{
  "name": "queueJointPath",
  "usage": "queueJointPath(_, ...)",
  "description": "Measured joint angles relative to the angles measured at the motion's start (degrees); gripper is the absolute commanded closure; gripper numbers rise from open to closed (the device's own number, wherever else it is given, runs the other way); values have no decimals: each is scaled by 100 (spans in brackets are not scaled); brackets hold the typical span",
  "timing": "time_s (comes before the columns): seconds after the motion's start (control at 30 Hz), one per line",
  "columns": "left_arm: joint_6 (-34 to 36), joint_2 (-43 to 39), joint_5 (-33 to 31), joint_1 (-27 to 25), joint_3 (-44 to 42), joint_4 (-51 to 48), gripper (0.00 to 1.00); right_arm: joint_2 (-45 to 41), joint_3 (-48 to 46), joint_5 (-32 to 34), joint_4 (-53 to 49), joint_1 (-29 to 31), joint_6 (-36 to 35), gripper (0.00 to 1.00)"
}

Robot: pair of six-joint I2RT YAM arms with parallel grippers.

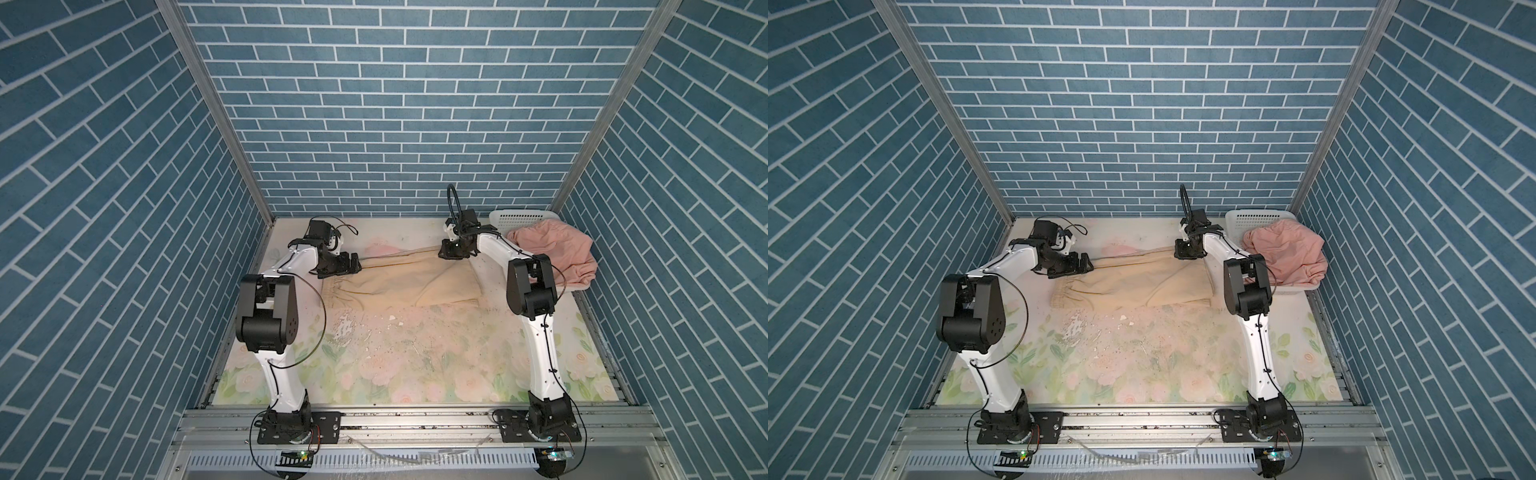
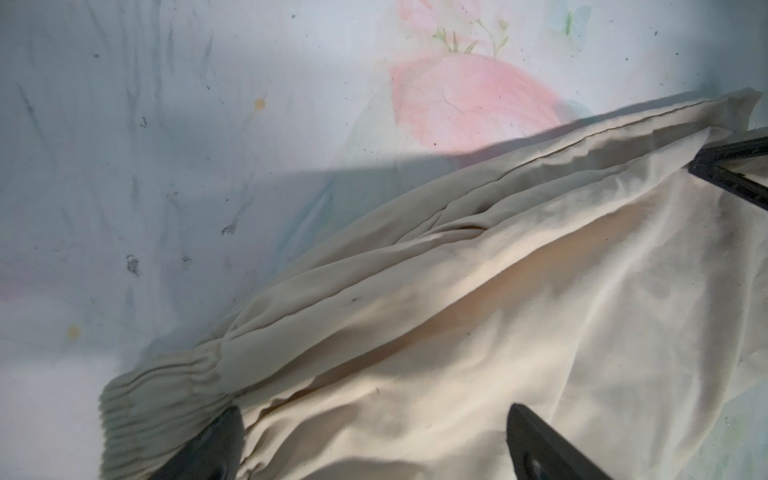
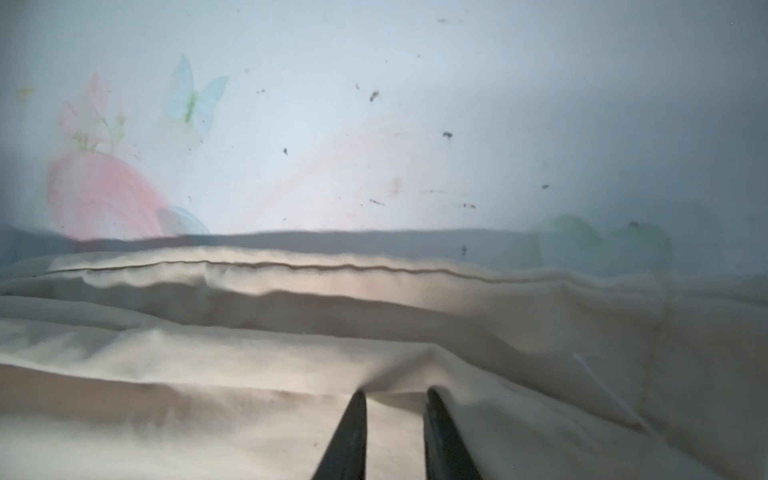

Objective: Fold and stack the shorts

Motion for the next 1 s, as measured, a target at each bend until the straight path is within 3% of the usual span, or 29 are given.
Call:
queueJointPath(0.1,-4,-2,-70,9,63,-258,0,-24,105,4,17,-4,20,54)
queueJointPath(0.23,-94,-136,-225,22,422,-846,0,-433,-269,155,-44,-9,11,50)
queueJointPath(0.47,-516,-1528,131,275,-221,-968,0,-3176,-2800,758,4,-26,396,42)
queueJointPath(0.6,-844,-1652,616,291,-968,-638,0,-4166,-3768,1075,13,-31,588,41)
queueJointPath(0.77,-1054,-1561,586,243,-1930,-531,0,-4295,-4795,1456,26,-31,826,41)
queueJointPath(1.0,-1003,-1853,-50,251,-2057,-656,0,-4081,-5066,1700,175,-37,896,41)
